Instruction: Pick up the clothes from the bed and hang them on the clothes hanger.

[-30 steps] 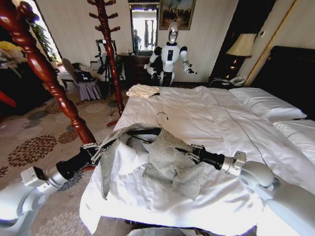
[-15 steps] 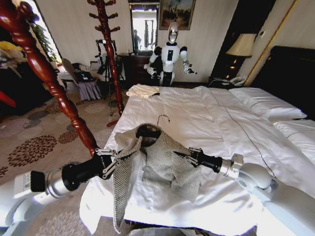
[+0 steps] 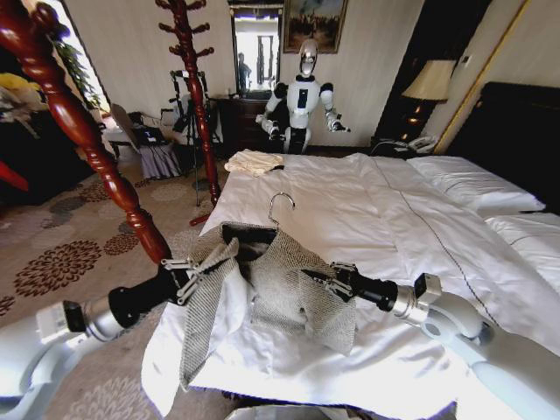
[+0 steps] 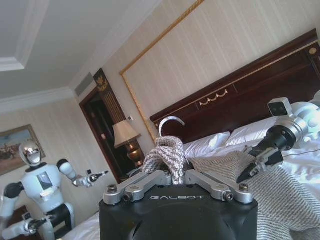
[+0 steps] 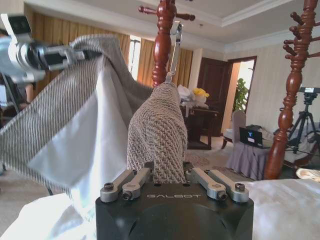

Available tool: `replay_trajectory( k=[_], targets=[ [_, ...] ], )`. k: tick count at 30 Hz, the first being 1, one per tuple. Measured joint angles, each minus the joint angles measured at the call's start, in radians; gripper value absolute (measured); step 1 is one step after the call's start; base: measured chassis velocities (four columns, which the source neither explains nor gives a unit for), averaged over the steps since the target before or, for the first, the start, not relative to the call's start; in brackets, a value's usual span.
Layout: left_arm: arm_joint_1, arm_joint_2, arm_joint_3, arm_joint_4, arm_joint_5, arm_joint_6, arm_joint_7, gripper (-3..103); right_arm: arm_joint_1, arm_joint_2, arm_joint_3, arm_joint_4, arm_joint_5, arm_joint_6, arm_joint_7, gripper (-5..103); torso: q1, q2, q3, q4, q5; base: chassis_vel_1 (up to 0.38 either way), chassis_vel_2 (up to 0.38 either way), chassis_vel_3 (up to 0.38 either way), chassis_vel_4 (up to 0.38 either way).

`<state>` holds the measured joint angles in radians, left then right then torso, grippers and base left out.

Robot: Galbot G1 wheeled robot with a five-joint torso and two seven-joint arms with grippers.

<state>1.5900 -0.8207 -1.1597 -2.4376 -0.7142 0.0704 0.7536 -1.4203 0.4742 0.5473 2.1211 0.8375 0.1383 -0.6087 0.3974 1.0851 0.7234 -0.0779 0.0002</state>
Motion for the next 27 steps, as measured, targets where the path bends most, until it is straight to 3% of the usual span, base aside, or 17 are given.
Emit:
replay_trajectory(
  k=[7, 13, 16, 27],
  targets=[
    [-0.011, 0.082, -0.116, 0.009, -0.105, 0.017, 0.036, 0, 0.006, 0.006, 0.000, -0.024, -0.108, -0.011, 0.054, 20, 0.000, 0.000, 0.000, 0.0000, -0.0002, 0.000, 0.000, 0.000, 0.000],
    [-0.031, 0.129, -0.154, 0.021, -0.160, 0.030, 0.041, 0, 0.003, 0.006, 0.000, -0.036, -0.132, -0.013, 0.015, 20, 0.000, 0.000, 0.000, 0.0000, -0.0001, 0.000, 0.000, 0.000, 0.000],
    [-0.053, 0.166, -0.144, 0.056, -0.172, 0.031, 0.037, 0, 0.007, 0.001, -0.010, -0.032, -0.090, -0.002, -0.054, 20, 0.000, 0.000, 0.000, 0.0000, -0.0003, 0.000, 0.000, 0.000, 0.000],
    [-0.054, 0.253, -0.065, 0.036, -0.181, 0.038, 0.032, 0, 0.014, -0.010, -0.036, -0.013, 0.011, 0.019, -0.106, 20, 0.000, 0.000, 0.000, 0.0000, -0.0002, 0.000, 0.000, 0.000, 0.000]
  ],
)
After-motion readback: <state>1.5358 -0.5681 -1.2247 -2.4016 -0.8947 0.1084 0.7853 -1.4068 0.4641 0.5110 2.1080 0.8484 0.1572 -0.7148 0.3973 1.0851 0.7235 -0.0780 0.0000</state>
